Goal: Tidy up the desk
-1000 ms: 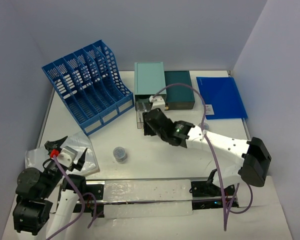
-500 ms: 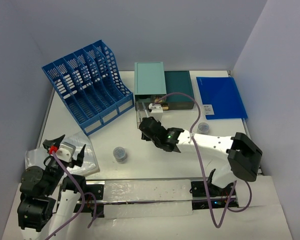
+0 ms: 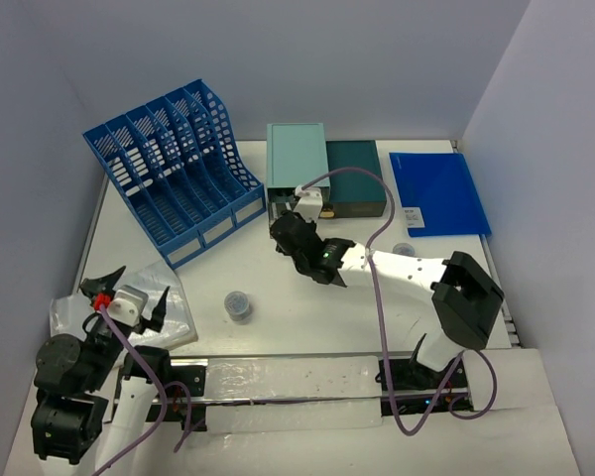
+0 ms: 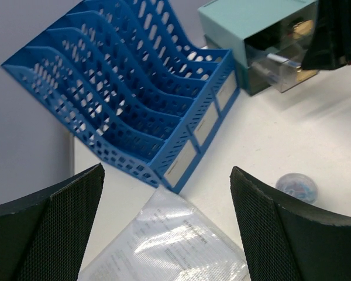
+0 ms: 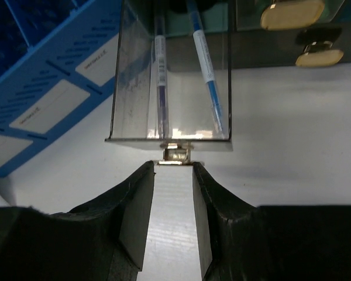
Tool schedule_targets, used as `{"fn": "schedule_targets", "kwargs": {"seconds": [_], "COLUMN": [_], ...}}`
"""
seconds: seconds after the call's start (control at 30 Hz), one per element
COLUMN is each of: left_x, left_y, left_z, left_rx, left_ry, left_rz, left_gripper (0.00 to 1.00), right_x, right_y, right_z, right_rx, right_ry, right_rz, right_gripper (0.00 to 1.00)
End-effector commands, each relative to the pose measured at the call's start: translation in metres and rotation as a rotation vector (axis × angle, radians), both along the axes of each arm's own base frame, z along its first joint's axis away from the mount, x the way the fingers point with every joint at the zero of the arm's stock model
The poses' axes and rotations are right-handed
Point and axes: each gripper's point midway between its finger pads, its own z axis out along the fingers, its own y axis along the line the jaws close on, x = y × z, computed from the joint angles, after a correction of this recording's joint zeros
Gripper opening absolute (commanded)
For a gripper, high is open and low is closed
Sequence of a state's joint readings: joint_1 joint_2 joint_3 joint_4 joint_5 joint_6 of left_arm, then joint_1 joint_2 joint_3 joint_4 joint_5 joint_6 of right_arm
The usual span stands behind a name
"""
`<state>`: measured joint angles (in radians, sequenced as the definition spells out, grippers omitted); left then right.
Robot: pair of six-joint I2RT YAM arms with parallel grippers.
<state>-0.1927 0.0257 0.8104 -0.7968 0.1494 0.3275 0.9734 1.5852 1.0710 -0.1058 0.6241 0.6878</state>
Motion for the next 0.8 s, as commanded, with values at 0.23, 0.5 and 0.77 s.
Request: {"fn": "schedule_targets", "kwargs": {"seconds": [0.23,0.5,0.77], "left_x": [0.061,0.093,0.078], "left_y": [0.02,0.023,0.024], "left_z": [-0.038,-0.048,-0.066], "left_rx": [0.183,0.182,0.219], "left_ry": [0.16,0.236,0.278], "left_rz": [0.134,0.184,0.155], "left_gripper": [0.95,0.89,0.91], "right_x": [0.082,0.117,0.137], "right_y": [0.001,0.01,-0.004], "right_z": [0.031,0.029,0.036], "right_rx": [0.092,0.068,0.081], "right_ry": [-0.142,-0.169,-0.197], "right_rz": [-0.055,-0.017,-0.082], "right_gripper": [0.4,0.4,0.39]}}
